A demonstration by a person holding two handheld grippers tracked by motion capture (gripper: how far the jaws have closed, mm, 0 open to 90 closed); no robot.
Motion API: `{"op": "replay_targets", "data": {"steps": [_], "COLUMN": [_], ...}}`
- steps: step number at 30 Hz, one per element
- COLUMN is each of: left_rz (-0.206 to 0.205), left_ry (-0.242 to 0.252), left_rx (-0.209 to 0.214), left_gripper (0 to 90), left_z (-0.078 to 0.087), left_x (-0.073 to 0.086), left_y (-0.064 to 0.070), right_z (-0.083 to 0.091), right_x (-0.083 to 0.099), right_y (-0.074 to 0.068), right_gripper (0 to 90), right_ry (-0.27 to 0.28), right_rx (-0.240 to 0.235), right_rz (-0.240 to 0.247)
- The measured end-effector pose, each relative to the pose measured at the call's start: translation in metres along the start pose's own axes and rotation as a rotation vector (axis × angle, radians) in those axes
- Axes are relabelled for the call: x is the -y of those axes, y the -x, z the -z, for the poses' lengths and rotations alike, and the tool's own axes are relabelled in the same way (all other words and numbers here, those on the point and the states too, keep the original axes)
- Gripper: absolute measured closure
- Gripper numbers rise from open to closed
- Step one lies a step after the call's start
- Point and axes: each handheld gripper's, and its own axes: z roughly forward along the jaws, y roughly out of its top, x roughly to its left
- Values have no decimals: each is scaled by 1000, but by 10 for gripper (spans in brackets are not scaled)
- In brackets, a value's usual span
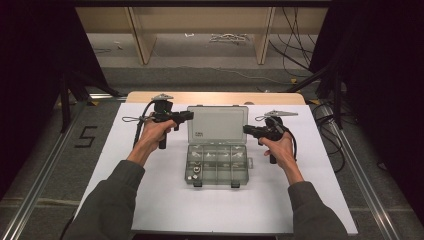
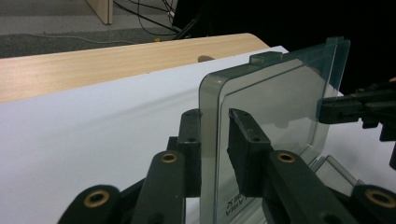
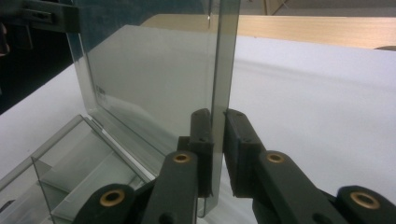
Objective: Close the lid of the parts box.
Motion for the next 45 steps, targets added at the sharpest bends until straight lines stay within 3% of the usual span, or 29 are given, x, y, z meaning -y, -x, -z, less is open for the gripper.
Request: {"op": "replay_targets", "data": {"steps": [7,13,16,22,25,26,27,32,38,39,42,43,45], "left_rz": [-61,-76,-83,-104,-109,-132,-127,-179,-233,-244,-268,-270,-285], "left_ry": [14,44,55,90,104,108,114,138,169,169,180,181,180], "left_rx": [3,10,6,-9,-11,-7,-12,-1,-16,-20,-24,-24,-27], "left_gripper": [769,778,781,785,786,787,788,790,790,790,789,789,787], "left_z": [7,11,13,17,19,20,21,27,34,36,38,39,41], "left_x": [2,8,10,17,19,20,22,27,36,37,40,41,43], "left_y": [5,7,9,12,13,13,15,18,26,27,30,31,33], "right_z": [2,5,7,18,26,27,30,43,60,62,67,69,70], "right_x": [-1,-3,-4,-5,-8,-8,-8,-8,-11,-11,-14,-15,-16], "right_y": [-2,-5,-7,-13,-20,-21,-23,-33,-47,-50,-55,-55,-56], "right_gripper": [819,796,749,546,432,422,415,368,428,441,529,570,621], "right_ry": [-7,8,5,17,7,14,20,25,49,57,70,68,70], "right_rx": [10,10,33,83,118,117,115,114,124,118,118,131,144], "right_rz": [15,19,27,34,64,62,69,81,131,122,120,148,157]}}
